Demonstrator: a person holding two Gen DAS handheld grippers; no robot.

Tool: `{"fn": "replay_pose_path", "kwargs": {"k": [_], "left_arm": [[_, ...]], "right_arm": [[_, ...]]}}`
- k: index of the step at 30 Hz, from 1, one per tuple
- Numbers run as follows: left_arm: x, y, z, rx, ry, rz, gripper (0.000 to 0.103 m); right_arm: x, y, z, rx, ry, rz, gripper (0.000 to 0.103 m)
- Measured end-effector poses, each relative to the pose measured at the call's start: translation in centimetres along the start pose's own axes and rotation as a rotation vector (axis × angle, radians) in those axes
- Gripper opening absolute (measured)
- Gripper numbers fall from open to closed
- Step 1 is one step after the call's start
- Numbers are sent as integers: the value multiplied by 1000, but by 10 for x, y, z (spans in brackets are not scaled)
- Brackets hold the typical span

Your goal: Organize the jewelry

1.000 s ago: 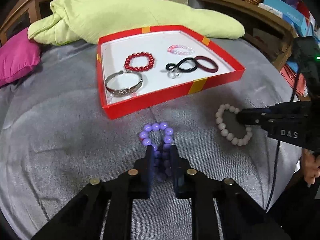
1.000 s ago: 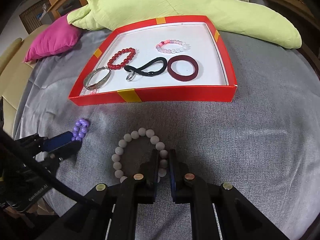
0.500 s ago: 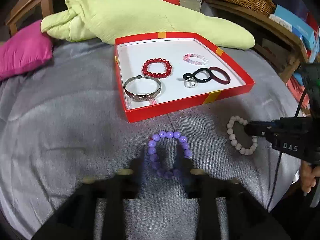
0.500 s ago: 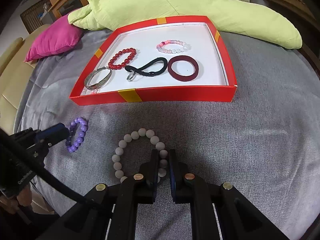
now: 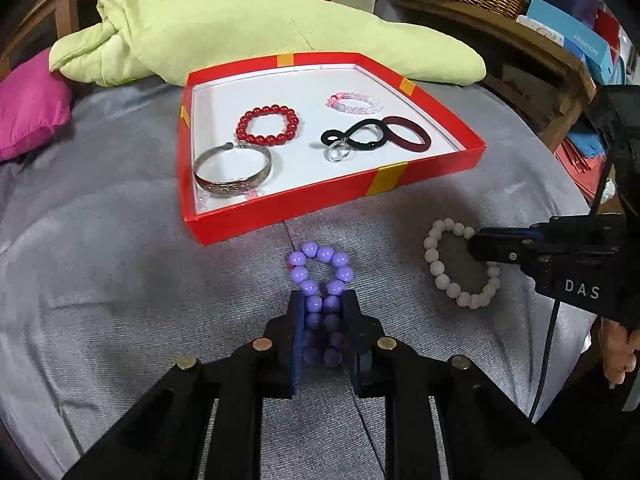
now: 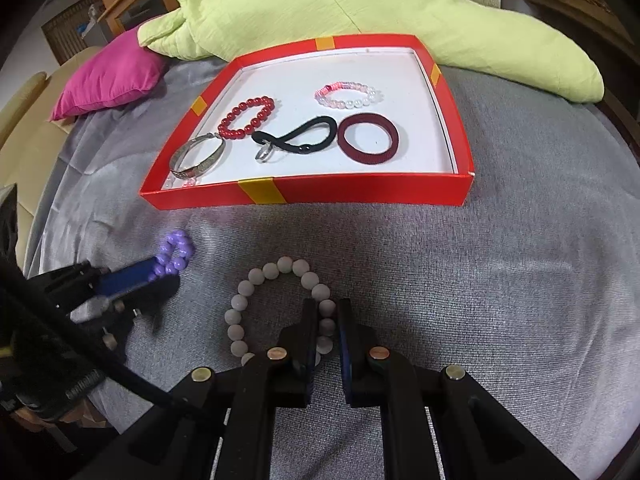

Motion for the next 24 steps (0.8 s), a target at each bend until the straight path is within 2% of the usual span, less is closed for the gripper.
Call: {"fn": "replay_pose_path", "kwargs": {"k": [2, 4, 5, 11, 24], "left_arm": [[2, 1, 0, 5, -20, -24, 20], [5, 4, -4, 13, -19, -16, 20], [5, 6, -6, 22, -16, -13, 9], [0, 25, -11, 71, -4, -10, 9], [-13, 64, -18, 186, 27, -22, 9]], "right_arm": [[0, 5, -1, 24, -3, -15, 11], [2, 12, -3, 52, -14, -35, 11], [3, 17, -5, 74, -21, -46, 11], [10, 41, -13, 177, -77, -129, 11], [24, 80, -22, 376, -172, -184, 11]]}}
Point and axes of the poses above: each gripper's, at about its wrist camera, not at the fingertips, and y roughly against the way its jaws point, x to its right, z to its underside, the point moved 2 cm from there along -y, roughly the way its jaws point, and after that the axes turned 10 degrees about z, right-handed, at the moved point
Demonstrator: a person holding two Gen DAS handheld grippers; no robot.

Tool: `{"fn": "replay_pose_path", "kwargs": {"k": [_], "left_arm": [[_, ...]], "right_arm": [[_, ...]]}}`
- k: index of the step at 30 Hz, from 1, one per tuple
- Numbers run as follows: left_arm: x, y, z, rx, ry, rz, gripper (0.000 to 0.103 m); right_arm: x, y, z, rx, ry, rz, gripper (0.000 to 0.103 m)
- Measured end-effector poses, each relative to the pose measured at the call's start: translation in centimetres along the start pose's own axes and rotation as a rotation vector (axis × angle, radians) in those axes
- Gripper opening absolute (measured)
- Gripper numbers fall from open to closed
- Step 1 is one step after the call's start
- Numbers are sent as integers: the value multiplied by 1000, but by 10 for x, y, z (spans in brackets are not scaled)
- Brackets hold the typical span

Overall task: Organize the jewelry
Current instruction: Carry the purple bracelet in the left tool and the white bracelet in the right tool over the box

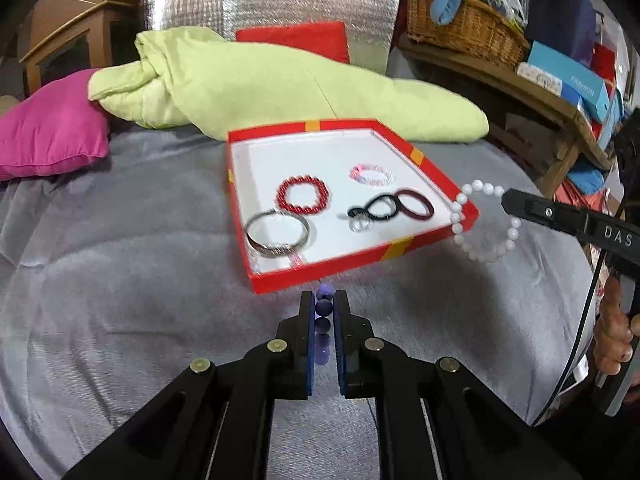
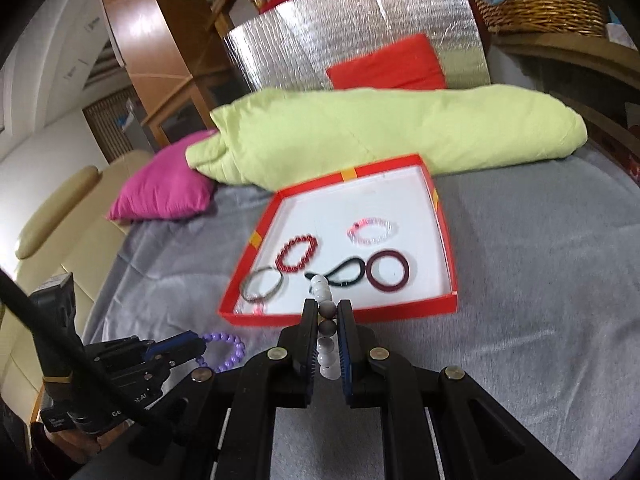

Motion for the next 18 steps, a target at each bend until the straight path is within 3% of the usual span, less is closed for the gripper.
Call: {"fn": "replay_pose_path", "kwargs": {"k": [10, 18], "left_arm": [[-28, 25, -12, 114, 79, 4, 9], [-29, 24, -18, 131, 106, 14, 9]], "right_arm": [[0, 5, -1, 26, -9, 9, 11], [7, 9, -4, 47, -48, 20, 11]]}}
Point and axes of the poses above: each gripper's, at about its wrist camera, not at the fingertips, and y roughly against the way its jaws point, x to its right, z to its underside, the point moved 2 cm from there along -y, roughly the way its jaws point, and after that the axes turned 10 degrees about z, right-handed, at the moved point
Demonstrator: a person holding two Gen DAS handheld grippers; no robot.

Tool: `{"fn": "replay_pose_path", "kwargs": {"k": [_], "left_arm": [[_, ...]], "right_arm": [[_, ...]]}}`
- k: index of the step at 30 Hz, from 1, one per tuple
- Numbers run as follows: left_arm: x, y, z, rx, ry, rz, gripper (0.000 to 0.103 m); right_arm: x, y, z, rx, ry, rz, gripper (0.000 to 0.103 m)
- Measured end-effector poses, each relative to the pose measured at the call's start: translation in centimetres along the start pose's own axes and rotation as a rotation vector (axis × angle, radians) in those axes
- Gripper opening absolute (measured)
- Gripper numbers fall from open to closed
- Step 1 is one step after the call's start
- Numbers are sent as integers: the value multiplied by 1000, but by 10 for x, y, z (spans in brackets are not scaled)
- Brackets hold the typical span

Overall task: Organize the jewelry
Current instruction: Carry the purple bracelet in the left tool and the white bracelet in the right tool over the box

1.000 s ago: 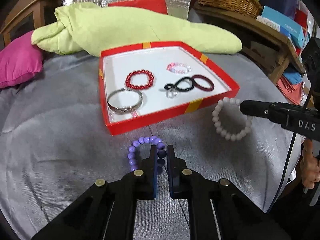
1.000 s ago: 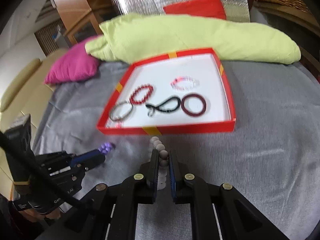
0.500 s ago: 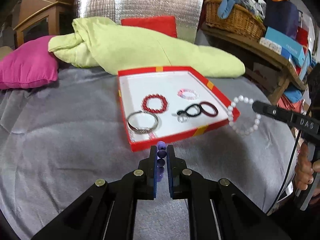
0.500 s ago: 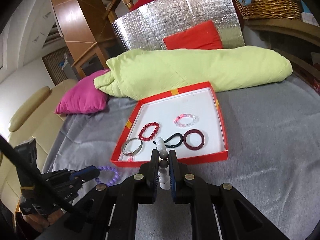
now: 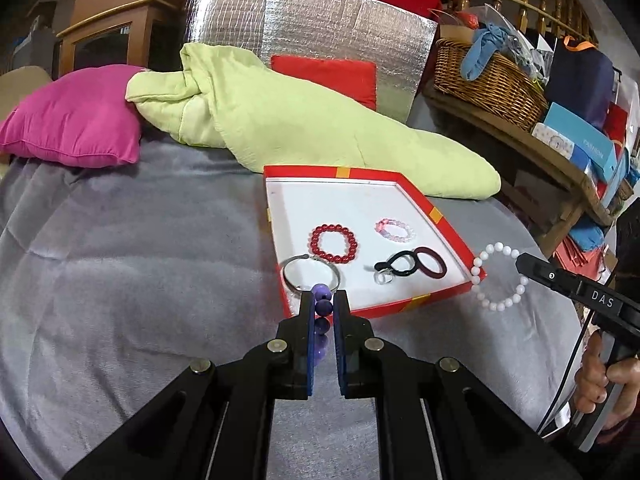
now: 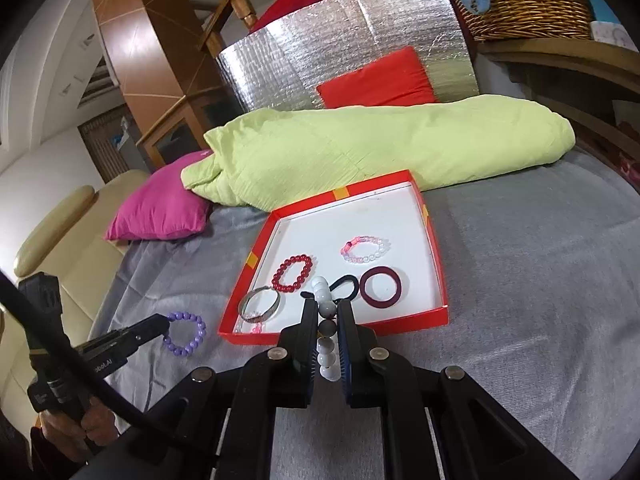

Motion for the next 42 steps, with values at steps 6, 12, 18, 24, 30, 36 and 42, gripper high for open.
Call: {"fn": "replay_pose_path", "kwargs": {"k": [6, 12, 18, 24, 30, 36, 42], "left_arm": [[11, -10, -6, 5, 2, 26, 9], [22, -25, -15, 14, 4, 52, 9], [30, -38, -25, 35, 3, 71, 9], [38, -53, -29, 26, 9, 95, 9], [48, -67, -29, 9, 2, 95, 9], [51, -71, -32, 7, -9, 106, 9], [36, -74, -51, 56, 3, 102, 9]], "right_arm": [[6, -1, -6, 18, -33, 23, 11], [15, -8, -15, 17, -95, 25, 11], [16, -21, -25, 12, -119, 24, 11], [19, -30, -30, 8, -128, 37, 11], [29, -40, -38, 27, -124, 73, 11], [38, -63, -52, 7, -143, 64, 11], [15, -103, -68, -47, -139, -21, 11]]}}
Point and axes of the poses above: each gripper's, at about its wrist camera, not at the fingertips, and y roughly against the way its jaws point, x to its right, z to its underside, the point moved 2 cm from there along -y, roughly the way its jaws point, and after that the axes turned 10 degrees about z, right-handed, at the moved point
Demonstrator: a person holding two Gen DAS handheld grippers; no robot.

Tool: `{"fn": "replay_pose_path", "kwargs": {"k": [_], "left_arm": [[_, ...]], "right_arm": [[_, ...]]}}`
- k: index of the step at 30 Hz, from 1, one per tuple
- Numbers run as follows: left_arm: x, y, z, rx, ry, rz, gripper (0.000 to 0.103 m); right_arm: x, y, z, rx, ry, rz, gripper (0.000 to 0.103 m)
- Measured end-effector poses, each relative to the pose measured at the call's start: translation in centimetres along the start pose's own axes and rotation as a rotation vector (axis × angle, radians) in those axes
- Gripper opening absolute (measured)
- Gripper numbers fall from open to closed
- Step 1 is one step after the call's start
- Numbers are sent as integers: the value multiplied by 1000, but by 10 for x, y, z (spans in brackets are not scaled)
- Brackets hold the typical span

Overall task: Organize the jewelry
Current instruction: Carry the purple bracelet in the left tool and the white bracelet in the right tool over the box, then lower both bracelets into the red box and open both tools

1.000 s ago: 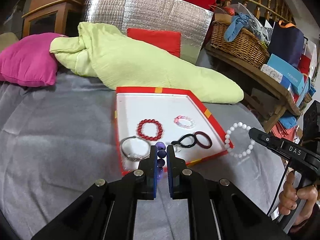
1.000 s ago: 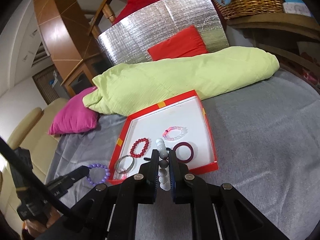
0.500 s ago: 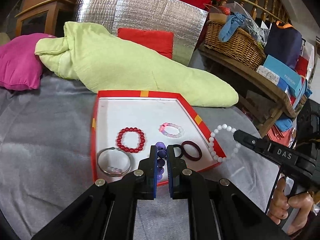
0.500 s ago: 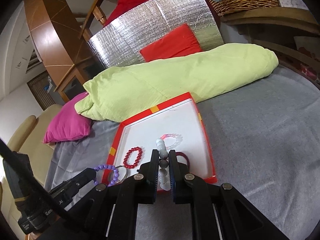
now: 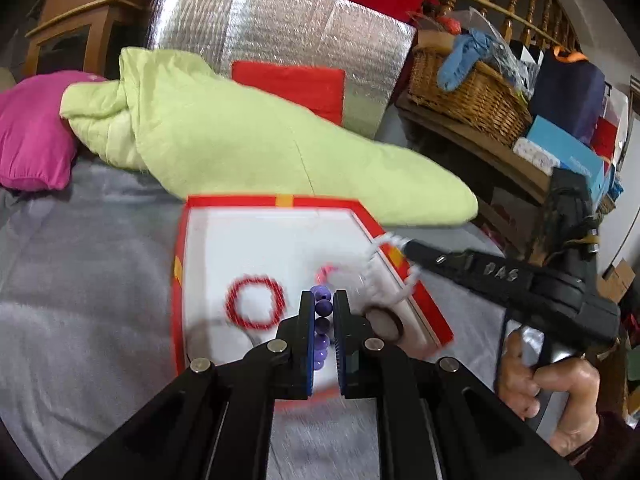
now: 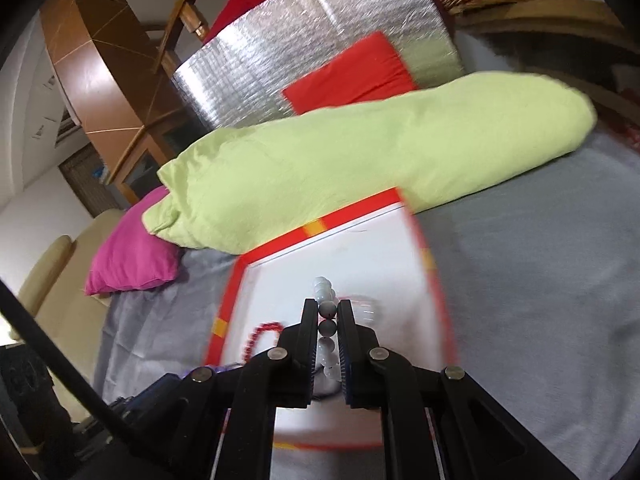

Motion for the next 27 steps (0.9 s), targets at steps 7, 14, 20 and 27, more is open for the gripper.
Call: {"fn": "replay_pose_path", "kwargs": {"k": [7, 14, 20, 27], "left_arm": [[-45, -39, -28, -25, 64, -62, 10], [-97, -83, -39, -90, 148, -134, 10], [-108, -91, -40, -99, 167, -158, 13], [-79, -61, -43, -102, 83, -261, 69]], "right_arm": [[-38, -69, -15, -111, -62, -103, 11], [-38, -129, -16, -166, -174, -112, 11], [-23, -141, -24, -144, -194, -39, 14], [3, -106, -40, -93, -261, -5, 59]]}}
Point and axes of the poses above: each gripper's, at about its wrist camera, not at the fingertips, and y roughly against the way its jaws point, x to its right, z to its underside, the point moved 2 cm from there along -y, roughly the way its jaws point, and after that the axes turned 10 degrees about z, right-handed, at the moved point
